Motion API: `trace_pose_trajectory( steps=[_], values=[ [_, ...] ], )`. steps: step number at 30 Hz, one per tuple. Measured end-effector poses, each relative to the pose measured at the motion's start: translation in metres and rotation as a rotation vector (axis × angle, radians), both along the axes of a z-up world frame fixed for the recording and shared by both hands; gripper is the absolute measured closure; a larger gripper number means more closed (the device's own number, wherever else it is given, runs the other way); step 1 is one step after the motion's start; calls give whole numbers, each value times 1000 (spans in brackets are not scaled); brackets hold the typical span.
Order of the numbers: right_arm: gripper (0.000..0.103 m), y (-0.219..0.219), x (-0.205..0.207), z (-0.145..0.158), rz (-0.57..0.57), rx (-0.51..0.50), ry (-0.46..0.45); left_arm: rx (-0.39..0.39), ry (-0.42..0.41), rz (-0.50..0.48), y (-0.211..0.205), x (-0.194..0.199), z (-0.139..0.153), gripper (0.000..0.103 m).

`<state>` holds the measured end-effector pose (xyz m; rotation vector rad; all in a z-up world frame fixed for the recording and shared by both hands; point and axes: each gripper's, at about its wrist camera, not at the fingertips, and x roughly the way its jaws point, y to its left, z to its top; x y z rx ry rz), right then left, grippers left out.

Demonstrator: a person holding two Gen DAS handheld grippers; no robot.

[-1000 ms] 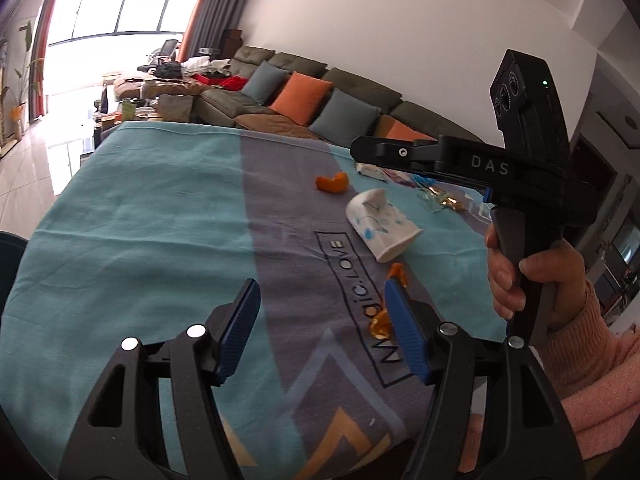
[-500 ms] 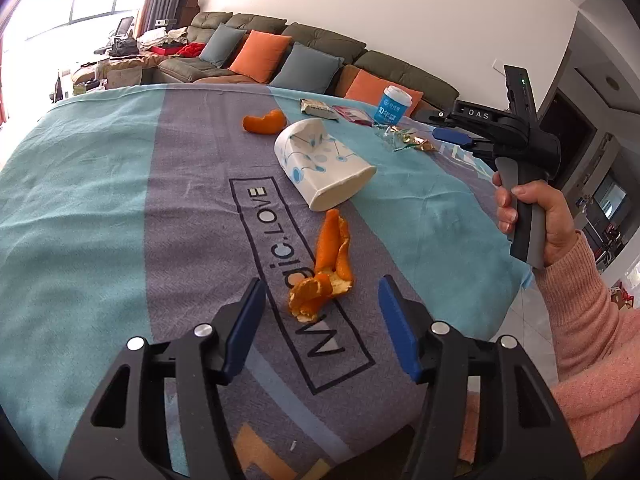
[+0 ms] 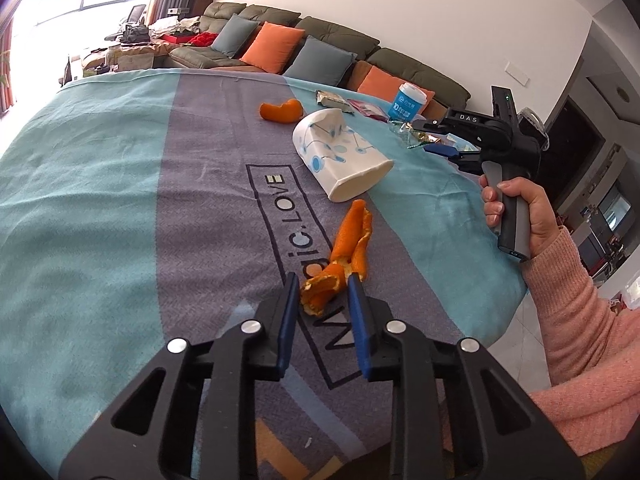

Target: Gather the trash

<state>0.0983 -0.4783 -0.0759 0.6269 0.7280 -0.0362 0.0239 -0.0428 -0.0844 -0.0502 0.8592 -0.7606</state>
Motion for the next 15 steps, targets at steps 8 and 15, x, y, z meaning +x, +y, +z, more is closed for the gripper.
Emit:
trace_pose_trajectory(
  steps=[8, 15],
  values=[
    [89, 0, -7, -4, 9, 51, -20, -9, -12, 6, 6, -4, 6, 86],
    [100, 13, -15, 2, 42, 43, -53, -21, -42, 26, 15, -5, 16, 89]
  ],
)
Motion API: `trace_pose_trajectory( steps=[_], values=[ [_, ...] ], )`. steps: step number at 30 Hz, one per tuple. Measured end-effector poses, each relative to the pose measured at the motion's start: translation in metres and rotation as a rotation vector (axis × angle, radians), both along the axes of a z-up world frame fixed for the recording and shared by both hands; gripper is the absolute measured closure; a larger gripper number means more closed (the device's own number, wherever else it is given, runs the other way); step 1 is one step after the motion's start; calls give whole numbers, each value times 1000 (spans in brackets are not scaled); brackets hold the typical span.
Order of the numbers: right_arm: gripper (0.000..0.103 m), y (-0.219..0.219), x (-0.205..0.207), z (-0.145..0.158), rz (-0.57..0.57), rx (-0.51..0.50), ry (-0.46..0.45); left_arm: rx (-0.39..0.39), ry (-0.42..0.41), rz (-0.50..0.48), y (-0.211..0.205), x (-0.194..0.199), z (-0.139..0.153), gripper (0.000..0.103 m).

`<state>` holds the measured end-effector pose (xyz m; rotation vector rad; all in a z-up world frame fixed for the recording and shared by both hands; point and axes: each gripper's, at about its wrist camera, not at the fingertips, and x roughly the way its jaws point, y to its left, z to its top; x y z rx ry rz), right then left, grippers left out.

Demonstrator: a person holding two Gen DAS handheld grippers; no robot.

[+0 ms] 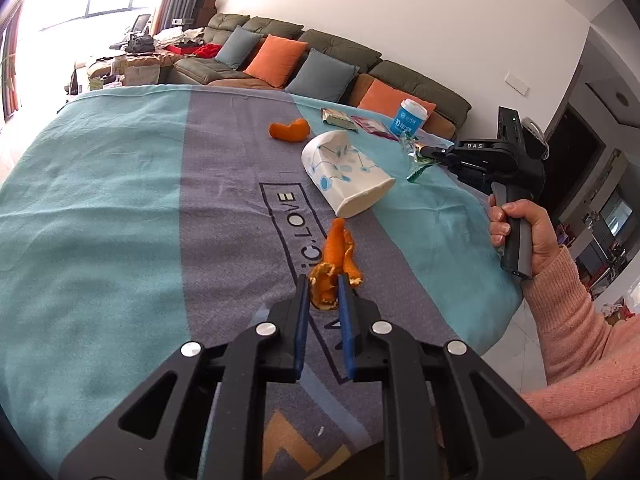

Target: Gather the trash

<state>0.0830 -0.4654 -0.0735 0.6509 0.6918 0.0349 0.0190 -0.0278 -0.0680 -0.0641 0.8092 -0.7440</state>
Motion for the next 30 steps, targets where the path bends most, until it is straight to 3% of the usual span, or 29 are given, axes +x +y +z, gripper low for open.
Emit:
trace_pose_trajectory(
  steps=[13, 16, 19, 25, 30],
  values=[
    [101, 29, -7, 27, 96, -30, -61, -25, -47, 96, 33, 6, 15, 90],
    [89, 33, -6, 26, 105, -45, -49, -29, -45, 111, 39, 7, 14, 90],
    [56, 34, -8, 25, 98, -61, -45, -32, -36, 118, 43, 8, 12, 90],
    [53, 47, -4, 23, 116, -132, -27, -34, -26, 127, 46, 9, 10, 90],
    [39, 66, -7, 27, 153, -221, -34, -34, -21, 129, 47, 8, 9, 90]
  ],
)
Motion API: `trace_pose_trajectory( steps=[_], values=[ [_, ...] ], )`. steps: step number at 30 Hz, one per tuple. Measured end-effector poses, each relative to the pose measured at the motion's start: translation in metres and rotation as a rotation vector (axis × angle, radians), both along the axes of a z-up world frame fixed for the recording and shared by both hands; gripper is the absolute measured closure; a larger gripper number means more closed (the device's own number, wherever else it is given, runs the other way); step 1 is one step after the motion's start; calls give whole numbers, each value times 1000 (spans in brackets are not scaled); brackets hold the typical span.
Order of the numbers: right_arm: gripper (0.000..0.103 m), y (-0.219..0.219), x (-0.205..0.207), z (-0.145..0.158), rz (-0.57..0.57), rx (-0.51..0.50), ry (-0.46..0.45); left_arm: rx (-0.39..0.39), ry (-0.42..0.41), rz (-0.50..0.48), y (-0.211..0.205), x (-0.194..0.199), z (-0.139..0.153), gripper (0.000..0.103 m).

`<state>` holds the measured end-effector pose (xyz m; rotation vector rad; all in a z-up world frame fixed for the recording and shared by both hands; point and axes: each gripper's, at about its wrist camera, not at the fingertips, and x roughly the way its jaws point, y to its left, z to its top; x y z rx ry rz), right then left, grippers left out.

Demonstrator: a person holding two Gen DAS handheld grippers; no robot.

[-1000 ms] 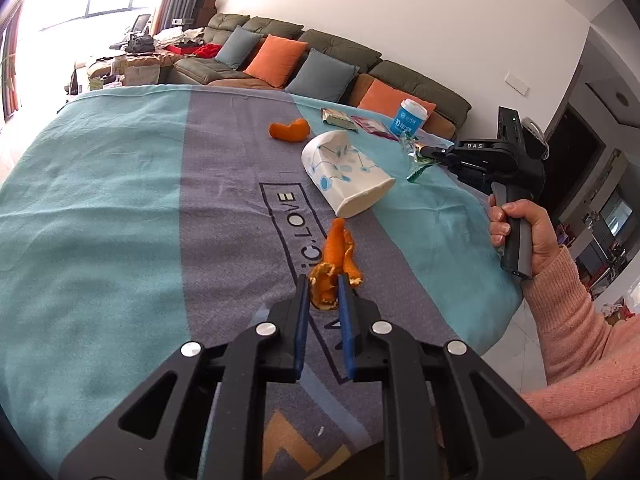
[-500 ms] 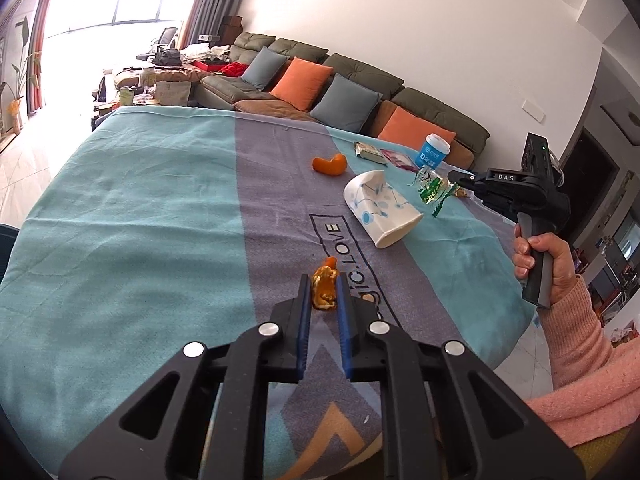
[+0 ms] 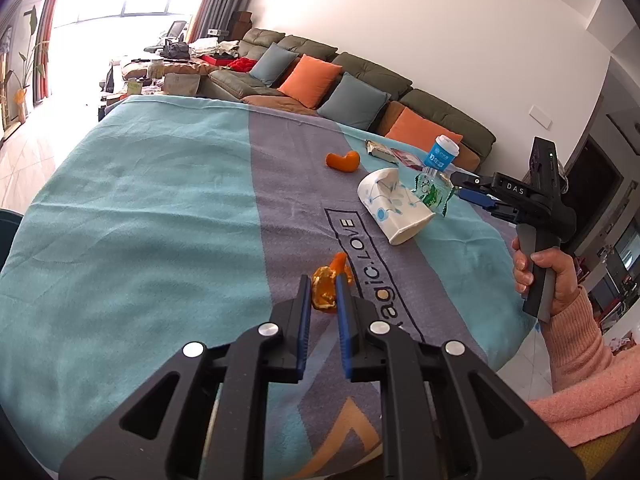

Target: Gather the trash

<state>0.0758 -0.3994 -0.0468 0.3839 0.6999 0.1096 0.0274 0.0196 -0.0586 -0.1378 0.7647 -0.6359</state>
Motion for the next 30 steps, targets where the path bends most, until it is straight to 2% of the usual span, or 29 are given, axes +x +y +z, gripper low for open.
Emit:
trace_pose_trajectory(
  steps=[5, 9, 11, 13, 17, 18, 19, 20, 23, 25, 27, 28, 29, 30],
  values=[
    [41, 11, 6, -5, 30, -29, 27, -1, 8, 4, 1, 2, -1, 90],
    [64, 11, 9, -11, 23, -23, 56, 0, 10, 8, 2, 2, -2, 90],
    [85, 8, 10, -13, 20, -10, 66, -3, 11, 7, 2, 2, -3, 90],
    [100, 7, 9, -14, 16, -13, 72, -3, 9, 7, 2, 1, -3, 90],
    [101, 4, 6, -11, 10, -10, 50, -9, 1, -11, 2, 0, -2, 90],
    [101, 4, 6, -9, 10, -11, 42, -13, 3, -25, 2, -1, -3, 86],
    [101, 4, 5, -7, 11, -13, 36, -11, 8, -33, 2, -2, -3, 70],
    [101, 4, 5, -6, 13, -14, 33, 4, -1, -17, 1, -2, -4, 62],
    [101, 5, 5, -4, 19, -15, 25, 14, 11, -21, 0, -1, -8, 62],
    [101, 4, 7, -4, 15, -15, 26, 17, 23, -34, -2, 0, -12, 58],
    [97, 2, 11, -4, 17, -6, 37, 28, 31, -38, -4, 1, -15, 56],
    [91, 1, 14, -4, 16, 4, 39, 26, 37, -44, -5, 1, -17, 54],
    [78, 1, 17, -4, 18, 7, 40, 24, 41, -44, -5, 2, -18, 54],
    [71, 2, 20, -3, 18, 8, 35, 19, 45, -44, -6, 3, -19, 54]
  ],
)
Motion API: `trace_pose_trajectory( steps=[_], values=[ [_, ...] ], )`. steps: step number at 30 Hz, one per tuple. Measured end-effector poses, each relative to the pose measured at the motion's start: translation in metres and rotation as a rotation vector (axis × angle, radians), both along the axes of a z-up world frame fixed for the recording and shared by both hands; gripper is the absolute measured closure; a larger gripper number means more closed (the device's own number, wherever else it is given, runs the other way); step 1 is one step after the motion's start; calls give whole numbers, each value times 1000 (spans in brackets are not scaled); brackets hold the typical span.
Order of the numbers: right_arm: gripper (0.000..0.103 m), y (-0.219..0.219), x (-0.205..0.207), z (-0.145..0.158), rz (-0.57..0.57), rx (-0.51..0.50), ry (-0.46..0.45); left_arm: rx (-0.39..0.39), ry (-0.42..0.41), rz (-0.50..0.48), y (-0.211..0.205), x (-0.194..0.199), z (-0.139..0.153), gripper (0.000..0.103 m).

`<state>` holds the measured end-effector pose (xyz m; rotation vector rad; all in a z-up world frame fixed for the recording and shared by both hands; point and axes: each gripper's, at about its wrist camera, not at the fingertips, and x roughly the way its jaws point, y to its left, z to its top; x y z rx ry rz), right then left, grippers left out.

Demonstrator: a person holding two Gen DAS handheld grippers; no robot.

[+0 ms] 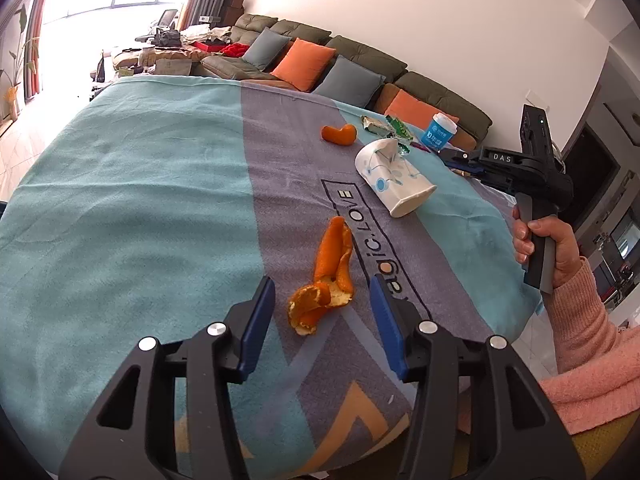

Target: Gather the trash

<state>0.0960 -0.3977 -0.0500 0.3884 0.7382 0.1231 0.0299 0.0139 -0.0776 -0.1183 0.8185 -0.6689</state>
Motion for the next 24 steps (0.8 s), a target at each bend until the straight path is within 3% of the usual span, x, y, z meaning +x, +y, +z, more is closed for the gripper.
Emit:
trace_pose_trajectory(
  steps=[2, 3, 8, 11, 13, 15, 24],
  values=[
    [59, 0, 10, 0, -2, 20, 1, -15, 8, 2, 0, 2, -1, 56],
    [59, -1, 16, -2, -2, 39, 6, -17, 11, 5, 0, 3, -1, 57],
    [59, -5, 51, -12, -17, 134, 38, -17, 33, 11, 0, 6, -5, 82],
    [59, -7, 66, -19, -36, 173, 53, -26, 43, 10, 0, 7, -6, 85],
    [66, -9, 73, -25, -39, 200, 67, -16, 38, 13, -1, 6, -6, 86],
    [84, -9, 75, -30, -40, 214, 78, -12, 30, 9, -2, 5, -6, 89],
    [87, -4, 56, -21, -44, 192, 33, -3, -15, 29, 1, 1, 4, 91]
  ],
)
